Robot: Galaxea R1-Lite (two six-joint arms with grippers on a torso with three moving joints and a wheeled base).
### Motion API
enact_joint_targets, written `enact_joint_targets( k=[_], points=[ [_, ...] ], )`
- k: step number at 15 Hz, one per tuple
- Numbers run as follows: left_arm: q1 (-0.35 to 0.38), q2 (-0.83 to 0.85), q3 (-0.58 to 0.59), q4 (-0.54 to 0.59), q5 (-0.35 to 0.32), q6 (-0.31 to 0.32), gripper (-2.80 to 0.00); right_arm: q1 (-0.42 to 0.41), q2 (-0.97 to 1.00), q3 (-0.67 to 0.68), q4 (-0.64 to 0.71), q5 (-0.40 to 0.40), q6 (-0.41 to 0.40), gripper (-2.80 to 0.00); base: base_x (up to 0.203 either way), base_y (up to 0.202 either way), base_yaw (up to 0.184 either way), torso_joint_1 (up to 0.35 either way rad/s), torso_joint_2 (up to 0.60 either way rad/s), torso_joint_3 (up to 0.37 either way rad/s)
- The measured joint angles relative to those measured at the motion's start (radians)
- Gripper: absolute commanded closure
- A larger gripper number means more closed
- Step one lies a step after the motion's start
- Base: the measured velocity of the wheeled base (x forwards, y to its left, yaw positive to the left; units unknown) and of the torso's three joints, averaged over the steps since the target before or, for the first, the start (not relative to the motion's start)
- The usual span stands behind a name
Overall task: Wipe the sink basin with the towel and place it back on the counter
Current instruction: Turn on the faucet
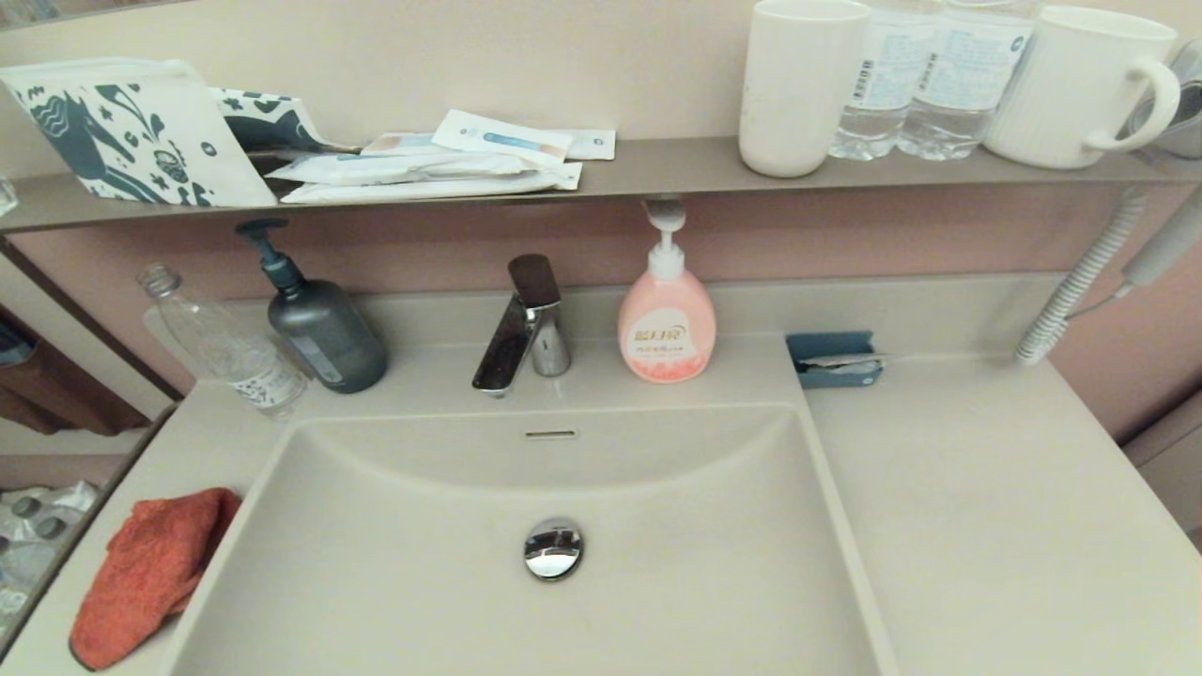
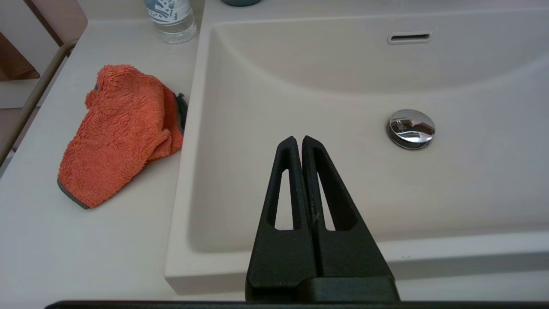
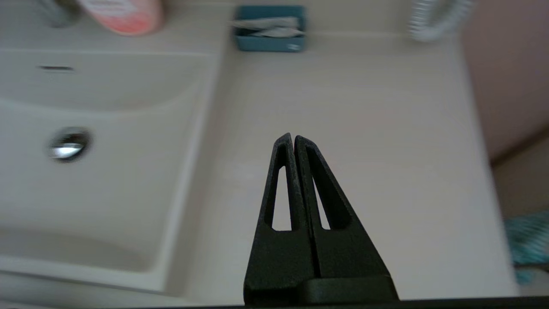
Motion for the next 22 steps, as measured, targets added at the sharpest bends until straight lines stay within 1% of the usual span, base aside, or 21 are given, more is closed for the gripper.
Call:
enact_joint_targets(
  k=[2, 3, 5, 7, 9, 12, 15, 16, 18, 19, 21, 22],
  points=[
    [0.0, 0.0, 0.0, 0.0, 0.0, 0.0, 0.0, 0.053, 0.123, -0.063, -0.024, 0.052, 0.03, 0.0, 0.0, 0.0, 0.0, 0.0, 0.0, 0.0],
    [0.0, 0.0, 0.0, 0.0, 0.0, 0.0, 0.0, 0.106, 0.174, -0.088, -0.027, 0.06, 0.038, 0.0, 0.0, 0.0, 0.0, 0.0, 0.0, 0.0],
    [0.0, 0.0, 0.0, 0.0, 0.0, 0.0, 0.0, 0.24, 0.286, -0.139, -0.035, 0.065, 0.058, 0.0, 0.0, 0.0, 0.0, 0.0, 0.0, 0.0],
    [0.0, 0.0, 0.0, 0.0, 0.0, 0.0, 0.0, 0.375, 0.401, -0.206, -0.054, 0.064, 0.119, 0.0, 0.0, 0.0, 0.0, 0.0, 0.0, 0.0],
    [0.0, 0.0, 0.0, 0.0, 0.0, 0.0, 0.0, 0.496, 0.517, -0.278, -0.083, 0.043, 0.186, 0.0, 0.0, 0.0, 0.0, 0.0, 0.0, 0.0],
    [0.0, 0.0, 0.0, 0.0, 0.0, 0.0, 0.0, 0.655, 0.694, -0.337, -0.154, -0.067, 0.218, 0.0, 0.0, 0.0, 0.0, 0.0, 0.0, 0.0],
    [0.0, 0.0, 0.0, 0.0, 0.0, 0.0, 0.0, 0.764, 0.884, -0.356, -0.313, -0.194, 0.219, 0.0, 0.0, 0.0, 0.0, 0.0, 0.0, 0.0],
    [0.0, 0.0, 0.0, 0.0, -0.001, 0.0, 0.0, 0.8, 0.955, -0.366, -0.379, -0.252, 0.216, 0.0, 0.0, 0.0, 0.0, 0.0, 0.0, 0.0],
    [0.0, 0.0, 0.0, 0.0, -0.001, 0.0, 0.0, 0.86, 1.085, -0.403, -0.494, -0.364, 0.193, 0.0, 0.0, 0.0, 0.0, 0.0, 0.0, 0.0],
    [0.0, 0.0, 0.0, 0.0, 0.0, 0.0, 0.0, 0.883, 1.139, -0.429, -0.533, -0.405, 0.173, 0.0, 0.0, 0.0, 0.0, 0.0, 0.0, 0.0],
    [0.0, 0.0, 0.0, 0.0, 0.0, 0.0, 0.0, 0.916, 1.234, -0.503, -0.571, -0.477, 0.131, 0.0, 0.0, 0.0, 0.0, 0.0, 0.0, 0.0],
    [0.0, 0.0, 0.0, 0.0, 0.0, 0.0, 0.0, 0.926, 1.274, -0.545, -0.589, -0.513, 0.126, 0.0, 0.0, 0.0, 0.0, 0.0, 0.0, 0.0]
  ],
)
